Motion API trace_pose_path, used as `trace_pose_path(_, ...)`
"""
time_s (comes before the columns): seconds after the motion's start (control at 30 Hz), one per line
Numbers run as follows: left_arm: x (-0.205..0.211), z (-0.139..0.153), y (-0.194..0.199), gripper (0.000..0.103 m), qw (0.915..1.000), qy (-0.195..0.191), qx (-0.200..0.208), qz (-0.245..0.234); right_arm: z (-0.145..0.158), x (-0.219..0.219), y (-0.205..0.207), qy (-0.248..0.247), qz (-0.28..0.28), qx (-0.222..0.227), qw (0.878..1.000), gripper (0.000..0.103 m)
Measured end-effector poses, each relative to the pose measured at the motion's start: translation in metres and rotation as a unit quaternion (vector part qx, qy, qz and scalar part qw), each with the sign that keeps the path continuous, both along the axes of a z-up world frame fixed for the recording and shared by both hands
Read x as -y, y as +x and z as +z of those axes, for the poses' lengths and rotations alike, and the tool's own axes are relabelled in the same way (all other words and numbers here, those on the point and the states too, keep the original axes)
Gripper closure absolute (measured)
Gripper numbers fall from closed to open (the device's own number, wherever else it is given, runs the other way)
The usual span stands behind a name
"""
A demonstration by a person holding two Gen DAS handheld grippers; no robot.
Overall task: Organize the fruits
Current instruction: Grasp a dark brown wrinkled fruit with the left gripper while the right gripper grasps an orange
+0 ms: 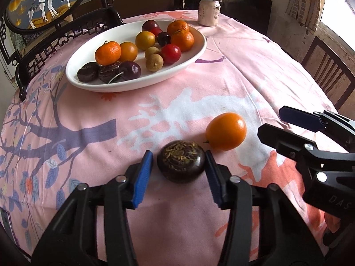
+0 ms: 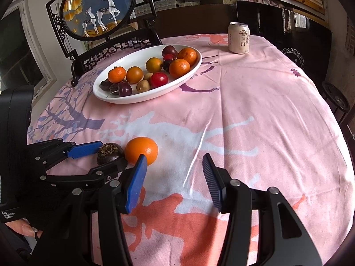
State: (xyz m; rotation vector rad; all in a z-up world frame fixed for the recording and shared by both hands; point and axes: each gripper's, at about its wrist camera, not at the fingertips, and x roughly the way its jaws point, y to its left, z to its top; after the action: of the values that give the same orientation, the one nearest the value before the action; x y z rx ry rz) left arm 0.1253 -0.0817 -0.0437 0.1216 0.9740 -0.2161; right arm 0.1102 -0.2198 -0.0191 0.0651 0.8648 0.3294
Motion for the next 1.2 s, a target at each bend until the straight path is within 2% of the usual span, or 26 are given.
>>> trace_pose_path(0.07,-0.004,0.001,-0.001,0.06,1.0,-0.01,-0.002,0.001,-0.001,-0.002,0.0,-0.004,0.003,0.001,1.0,0.051)
trace_pose_path(0.33,-0.022,0.005,-0.003,0.06,0.9995,-0.03,-0.003,0.012,-0.009,-0.007,0.005,-0.014,0.003,-0.001,1.0,0.051)
trace_pose_path(0.47,-0.033,0.01,-0.002,0.06,0.9987,-0.045,0.001,0.023,-0.003,-0.014,0.0,-0.024,0.011,0.013,1.0,0.051)
trace_pose_path(0.67,-0.039,0.013,-0.002,0.06,0.9988,-0.029,0.017,0.036,-0.004,-0.04,-0.003,-0.07,0.047,0.008,0.996,0.051)
trace_pose_path(0.77,-0.051,0.014,0.003,0.06,0.9981,-0.035,0.014,0.049,-0.005,-0.047,0.0,-0.086,0.046,0.006,0.995,0.051)
trace_pose_path(0.93,-0.081,0.015,0.015,0.06,0.9939,-0.043,0.011,0.101,-0.011,-0.063,0.01,-0.115,0.056,-0.004,0.992,0.051)
trace_pose_path(1.03,-0.086,0.016,0.016,0.06,0.9931,-0.047,0.01,0.107,-0.018,-0.071,0.02,-0.133,0.056,-0.011,0.989,0.051)
trace_pose_path(1.1,-0.086,0.017,0.016,0.06,0.9931,-0.049,0.01,0.106,-0.021,-0.071,0.025,-0.127,0.052,-0.008,0.991,0.051)
trace_pose_path(1.13,-0.086,0.017,0.016,0.06,0.9931,-0.052,0.01,0.104,-0.021,-0.071,0.027,-0.121,0.048,-0.01,0.991,0.051)
trace_pose_path(1.17,-0.085,0.017,0.016,0.06,0.9932,-0.054,0.01,0.102,-0.021,-0.07,0.028,-0.113,0.047,-0.01,0.992,0.061)
trace_pose_path(1.2,-0.085,0.017,0.015,0.06,0.9934,-0.055,0.011,0.101,-0.021,-0.071,0.028,-0.107,0.051,-0.009,0.993,0.063)
